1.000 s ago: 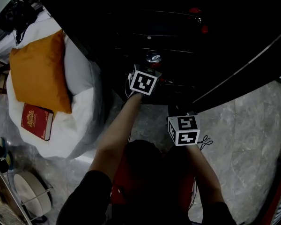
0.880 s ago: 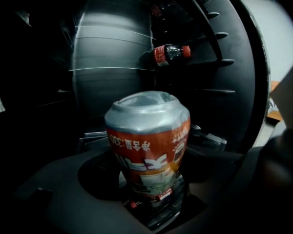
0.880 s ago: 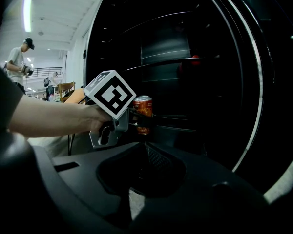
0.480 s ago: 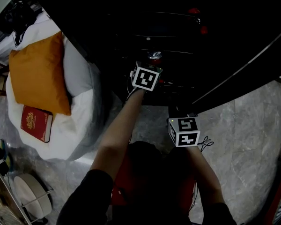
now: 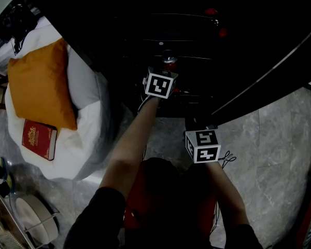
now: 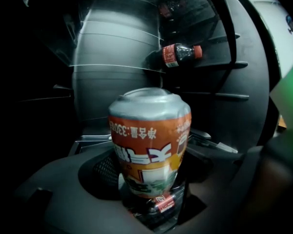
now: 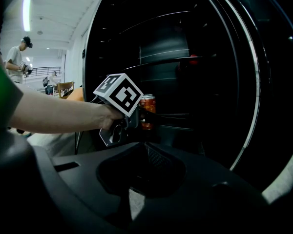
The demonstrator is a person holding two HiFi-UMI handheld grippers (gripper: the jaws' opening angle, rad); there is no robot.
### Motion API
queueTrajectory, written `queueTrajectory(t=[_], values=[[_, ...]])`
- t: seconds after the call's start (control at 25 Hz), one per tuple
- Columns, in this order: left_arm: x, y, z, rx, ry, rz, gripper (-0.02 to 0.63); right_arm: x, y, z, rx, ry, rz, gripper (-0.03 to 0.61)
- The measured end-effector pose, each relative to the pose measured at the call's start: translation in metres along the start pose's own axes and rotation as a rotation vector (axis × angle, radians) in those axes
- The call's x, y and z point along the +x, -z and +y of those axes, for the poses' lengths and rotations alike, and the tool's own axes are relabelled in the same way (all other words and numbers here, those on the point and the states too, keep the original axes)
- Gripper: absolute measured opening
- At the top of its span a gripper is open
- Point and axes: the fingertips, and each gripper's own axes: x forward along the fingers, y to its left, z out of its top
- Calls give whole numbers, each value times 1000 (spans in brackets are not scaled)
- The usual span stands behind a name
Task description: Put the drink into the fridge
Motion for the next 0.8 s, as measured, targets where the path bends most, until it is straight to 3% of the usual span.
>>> queueTrajectory(t=[0.32,0.8], values=[[1,4,-2,19,-19,9,347,0,1,3,0,-7,4,18],[-56,-4,-19,-23,-41,-121,390,-20,-12,-1,-4,-9,-43,18]])
